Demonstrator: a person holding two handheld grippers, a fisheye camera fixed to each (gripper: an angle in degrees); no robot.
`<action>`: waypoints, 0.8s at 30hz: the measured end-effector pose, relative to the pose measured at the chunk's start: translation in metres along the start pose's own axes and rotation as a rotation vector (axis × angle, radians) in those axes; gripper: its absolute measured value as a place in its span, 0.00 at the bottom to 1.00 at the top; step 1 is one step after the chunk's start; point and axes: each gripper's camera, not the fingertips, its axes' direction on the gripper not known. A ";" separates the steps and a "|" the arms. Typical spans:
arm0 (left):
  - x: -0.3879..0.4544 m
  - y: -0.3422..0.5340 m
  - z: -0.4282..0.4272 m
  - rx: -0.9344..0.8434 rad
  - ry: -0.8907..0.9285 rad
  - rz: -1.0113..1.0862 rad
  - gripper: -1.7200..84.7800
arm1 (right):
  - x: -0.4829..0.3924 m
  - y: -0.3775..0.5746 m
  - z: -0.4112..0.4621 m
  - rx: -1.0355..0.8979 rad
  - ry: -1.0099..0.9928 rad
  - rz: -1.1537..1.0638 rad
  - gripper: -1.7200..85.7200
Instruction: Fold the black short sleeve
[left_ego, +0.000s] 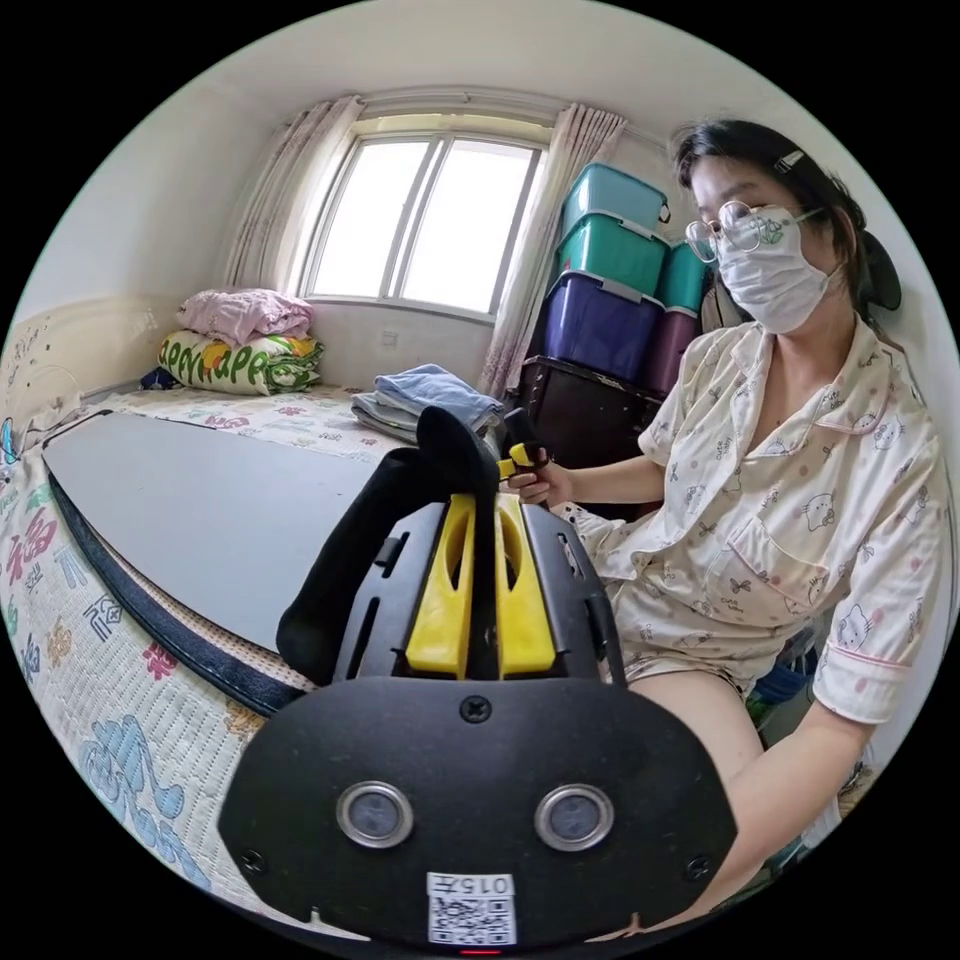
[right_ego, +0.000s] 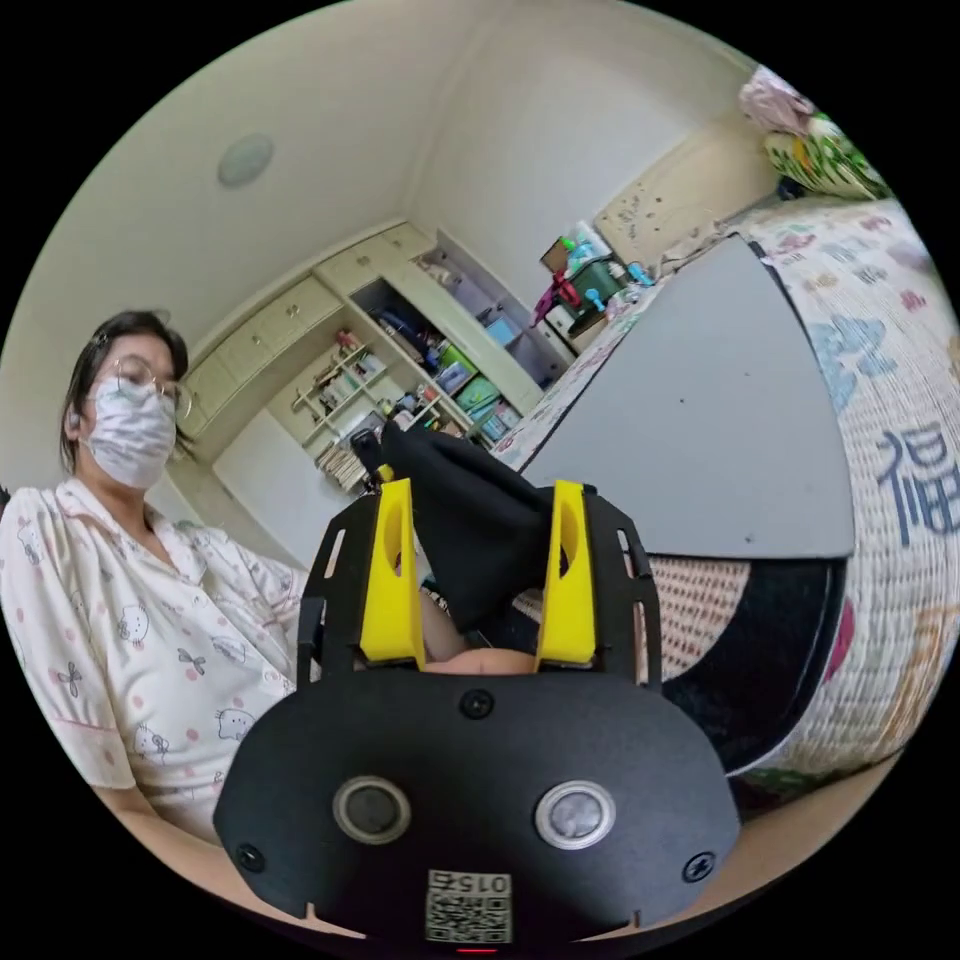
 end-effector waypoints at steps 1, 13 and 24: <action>-0.001 0.001 0.000 -0.001 -0.001 0.002 0.03 | 0.005 0.003 -0.005 0.010 0.010 0.026 0.23; -0.026 0.027 0.000 0.000 0.030 -0.020 0.03 | 0.040 0.016 -0.034 -0.056 -0.058 0.078 0.06; -0.059 0.031 -0.015 0.026 0.022 -0.052 0.15 | 0.019 0.027 -0.066 -0.110 -0.133 -0.113 0.03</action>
